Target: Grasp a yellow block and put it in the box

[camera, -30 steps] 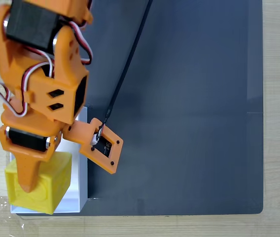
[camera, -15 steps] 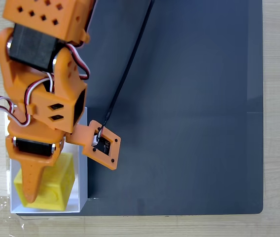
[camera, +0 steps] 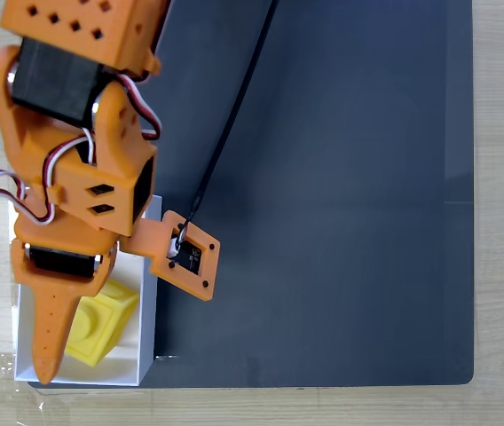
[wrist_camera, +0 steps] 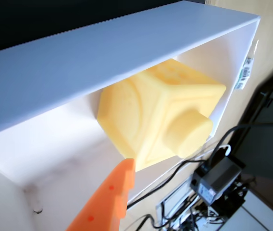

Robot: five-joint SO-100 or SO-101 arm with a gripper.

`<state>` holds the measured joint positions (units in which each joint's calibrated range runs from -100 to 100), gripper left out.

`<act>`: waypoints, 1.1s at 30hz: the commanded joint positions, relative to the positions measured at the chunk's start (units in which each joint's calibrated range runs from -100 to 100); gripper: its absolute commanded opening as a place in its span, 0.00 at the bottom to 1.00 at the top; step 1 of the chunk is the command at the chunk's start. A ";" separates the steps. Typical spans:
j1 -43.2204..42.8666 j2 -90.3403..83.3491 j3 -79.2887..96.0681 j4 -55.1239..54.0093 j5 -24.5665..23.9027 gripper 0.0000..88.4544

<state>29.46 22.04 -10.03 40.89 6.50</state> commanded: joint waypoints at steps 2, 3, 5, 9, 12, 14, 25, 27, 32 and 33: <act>-0.93 -8.40 -3.04 0.21 -0.36 0.50; -1.18 -9.75 -3.04 0.30 -0.67 0.47; -1.27 -13.06 -3.04 0.30 -2.51 0.38; -1.27 -21.28 -2.23 0.38 -6.24 0.14; -1.35 -28.65 -0.78 2.48 -6.86 0.01; -2.02 -34.33 0.66 6.32 -6.92 0.02; -13.13 -71.28 31.69 28.22 -6.45 0.02; -14.57 -78.31 41.91 27.08 -6.34 0.02; -14.82 -95.51 67.87 24.73 -6.34 0.03; -14.82 -98.90 71.94 24.64 -6.34 0.03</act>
<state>15.25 -67.89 49.95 66.68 -0.05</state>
